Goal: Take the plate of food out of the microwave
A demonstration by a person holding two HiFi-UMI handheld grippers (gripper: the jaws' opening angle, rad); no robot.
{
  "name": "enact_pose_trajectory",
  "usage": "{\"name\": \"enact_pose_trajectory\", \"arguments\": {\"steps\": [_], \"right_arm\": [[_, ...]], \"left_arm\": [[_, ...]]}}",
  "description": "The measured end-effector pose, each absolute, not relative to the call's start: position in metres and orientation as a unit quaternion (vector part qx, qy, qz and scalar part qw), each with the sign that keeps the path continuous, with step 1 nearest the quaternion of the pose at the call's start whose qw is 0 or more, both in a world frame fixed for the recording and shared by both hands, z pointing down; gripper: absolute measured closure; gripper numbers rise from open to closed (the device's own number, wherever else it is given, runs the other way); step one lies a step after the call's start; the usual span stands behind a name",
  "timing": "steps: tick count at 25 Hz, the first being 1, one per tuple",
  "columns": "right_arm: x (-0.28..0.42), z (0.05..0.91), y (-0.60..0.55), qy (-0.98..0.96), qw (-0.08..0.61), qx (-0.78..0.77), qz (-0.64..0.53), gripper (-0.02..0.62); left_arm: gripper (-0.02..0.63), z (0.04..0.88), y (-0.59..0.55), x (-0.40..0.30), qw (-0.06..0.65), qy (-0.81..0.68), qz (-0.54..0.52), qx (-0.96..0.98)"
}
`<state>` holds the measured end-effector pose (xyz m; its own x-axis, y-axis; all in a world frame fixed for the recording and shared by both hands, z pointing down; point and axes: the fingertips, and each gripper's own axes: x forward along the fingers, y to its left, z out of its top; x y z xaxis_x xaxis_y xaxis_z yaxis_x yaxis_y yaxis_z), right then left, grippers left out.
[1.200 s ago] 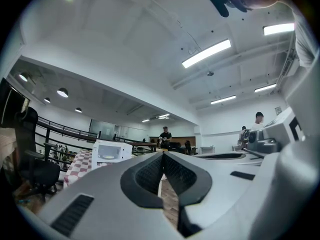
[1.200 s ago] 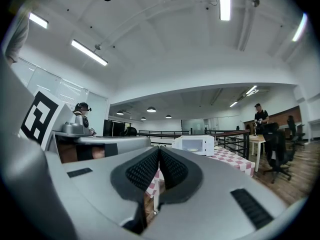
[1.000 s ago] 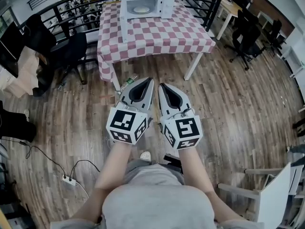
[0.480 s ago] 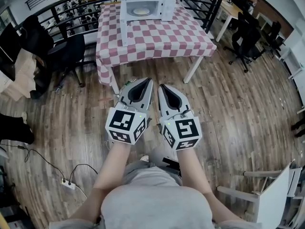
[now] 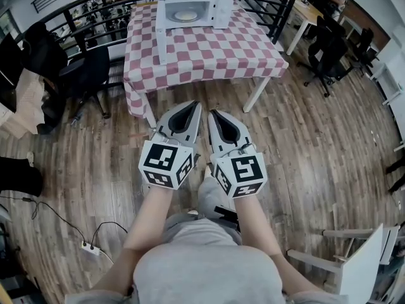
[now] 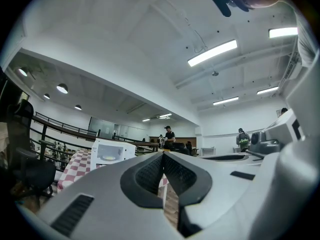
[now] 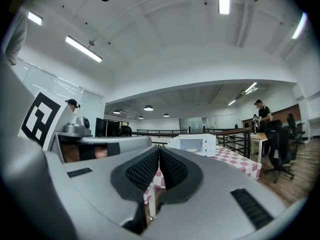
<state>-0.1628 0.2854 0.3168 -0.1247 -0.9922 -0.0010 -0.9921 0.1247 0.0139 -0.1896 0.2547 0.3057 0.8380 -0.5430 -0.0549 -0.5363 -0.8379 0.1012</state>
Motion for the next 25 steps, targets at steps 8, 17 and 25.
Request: {"name": "enact_pose_trajectory", "arguments": {"steps": [8, 17, 25], "right_arm": [[-0.142, 0.321, 0.250, -0.755, 0.006, 0.656, -0.005, 0.569], [-0.117, 0.326, 0.199, -0.761, 0.010, 0.649, 0.000, 0.569], [-0.089, 0.327, 0.145, -0.772, 0.013, 0.636, 0.002, 0.569]], "left_arm": [[0.603, 0.312, 0.220, -0.169, 0.042, -0.289, -0.037, 0.956], [0.603, 0.320, 0.170, -0.145, 0.046, -0.299, -0.027, 0.953], [0.602, 0.322, 0.118, -0.114, 0.050, -0.310, -0.023, 0.949]]}}
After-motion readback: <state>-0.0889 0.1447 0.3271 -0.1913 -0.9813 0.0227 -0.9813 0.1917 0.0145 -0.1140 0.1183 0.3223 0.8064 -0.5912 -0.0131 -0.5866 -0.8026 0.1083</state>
